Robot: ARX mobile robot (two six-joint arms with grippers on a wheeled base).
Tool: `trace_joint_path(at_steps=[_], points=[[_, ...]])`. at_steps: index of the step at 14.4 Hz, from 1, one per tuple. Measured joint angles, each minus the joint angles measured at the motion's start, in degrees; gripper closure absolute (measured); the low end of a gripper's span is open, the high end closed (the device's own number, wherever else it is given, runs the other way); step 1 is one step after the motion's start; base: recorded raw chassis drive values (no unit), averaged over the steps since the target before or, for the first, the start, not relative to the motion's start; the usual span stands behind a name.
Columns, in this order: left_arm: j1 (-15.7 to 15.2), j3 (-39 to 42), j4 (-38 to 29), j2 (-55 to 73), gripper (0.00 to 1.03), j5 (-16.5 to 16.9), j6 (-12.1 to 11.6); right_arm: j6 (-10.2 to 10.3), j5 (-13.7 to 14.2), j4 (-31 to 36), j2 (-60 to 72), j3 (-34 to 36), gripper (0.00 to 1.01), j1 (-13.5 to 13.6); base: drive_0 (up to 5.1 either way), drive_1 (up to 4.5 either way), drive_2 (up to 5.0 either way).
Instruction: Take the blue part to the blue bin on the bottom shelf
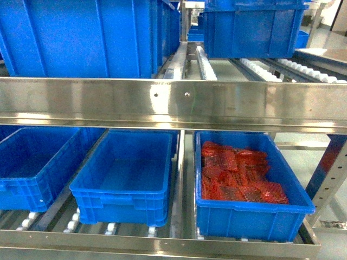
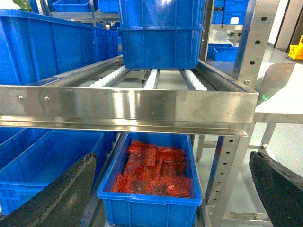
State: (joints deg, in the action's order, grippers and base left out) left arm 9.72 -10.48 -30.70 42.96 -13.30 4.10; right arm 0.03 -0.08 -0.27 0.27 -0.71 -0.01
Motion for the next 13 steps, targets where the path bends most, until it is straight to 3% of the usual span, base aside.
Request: trace_joint_path(at_steps=[13], points=[[0.00, 0.00, 0.07, 0.02, 0.59, 0.00, -0.02, 0.04, 0.11, -0.04, 0.00, 0.00, 0.03, 0.00, 0.0, 0.00, 0.0]])
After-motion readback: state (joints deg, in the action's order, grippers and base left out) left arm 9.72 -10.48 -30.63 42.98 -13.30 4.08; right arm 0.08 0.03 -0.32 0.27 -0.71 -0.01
